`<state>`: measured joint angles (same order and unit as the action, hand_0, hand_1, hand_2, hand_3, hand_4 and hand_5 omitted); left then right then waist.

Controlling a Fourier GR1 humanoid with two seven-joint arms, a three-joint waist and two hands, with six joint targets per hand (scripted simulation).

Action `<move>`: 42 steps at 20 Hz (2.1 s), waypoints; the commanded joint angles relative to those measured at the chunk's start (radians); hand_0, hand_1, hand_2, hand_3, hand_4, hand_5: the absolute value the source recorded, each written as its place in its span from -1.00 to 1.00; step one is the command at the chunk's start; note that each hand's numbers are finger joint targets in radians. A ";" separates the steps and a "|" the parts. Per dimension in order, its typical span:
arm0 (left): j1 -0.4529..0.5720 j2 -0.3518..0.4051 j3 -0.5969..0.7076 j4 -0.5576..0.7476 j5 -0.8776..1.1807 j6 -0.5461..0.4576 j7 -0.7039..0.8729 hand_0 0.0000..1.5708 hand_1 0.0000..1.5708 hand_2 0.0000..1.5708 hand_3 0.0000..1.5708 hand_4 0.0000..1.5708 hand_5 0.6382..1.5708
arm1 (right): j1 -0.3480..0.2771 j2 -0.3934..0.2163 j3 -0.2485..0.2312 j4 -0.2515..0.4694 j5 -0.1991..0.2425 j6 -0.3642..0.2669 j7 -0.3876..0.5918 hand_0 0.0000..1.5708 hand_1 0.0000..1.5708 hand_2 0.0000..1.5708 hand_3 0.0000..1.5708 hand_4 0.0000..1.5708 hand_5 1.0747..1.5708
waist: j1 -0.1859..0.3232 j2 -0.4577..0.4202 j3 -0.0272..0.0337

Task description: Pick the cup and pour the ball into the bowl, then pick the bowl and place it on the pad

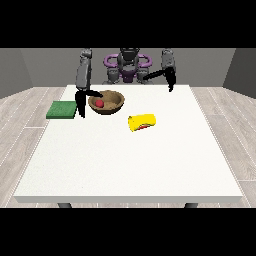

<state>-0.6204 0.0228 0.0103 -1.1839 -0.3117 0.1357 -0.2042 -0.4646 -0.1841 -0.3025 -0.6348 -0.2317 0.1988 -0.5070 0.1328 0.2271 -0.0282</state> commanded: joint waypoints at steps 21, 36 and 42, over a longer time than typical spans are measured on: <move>0.057 0.076 0.066 0.000 0.080 -0.090 0.006 -1.00 -1.00 -1.00 -1.00 -1.00 1.00 | -0.062 0.026 0.099 0.111 0.116 -0.307 0.275 1.00 1.00 1.00 1.00 0.31 0.92 | 0.021 -0.059 0.0276; 0.146 0.109 0.137 0.087 0.097 -0.030 -0.026 -1.00 -1.00 -1.00 -1.00 -1.00 1.00 | -0.163 -0.171 0.077 -0.006 0.053 -0.152 0.633 1.00 1.00 1.00 1.00 0.35 0.97 | -0.123 -0.187 0.0286; 0.087 0.141 0.178 0.136 0.109 -0.002 -0.100 -1.00 -1.00 -1.00 -1.00 -1.00 0.99 | -0.178 -0.212 0.018 -0.042 -0.008 -0.111 0.616 1.00 1.00 1.00 1.00 0.36 0.95 | -0.161 -0.079 0.0283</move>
<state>-0.4974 0.1590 0.1683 -1.0723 -0.2028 0.0984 -0.2744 -0.6174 -0.3366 -0.2491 -0.6613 -0.2055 0.0391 0.0964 -0.0042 0.0906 0.0001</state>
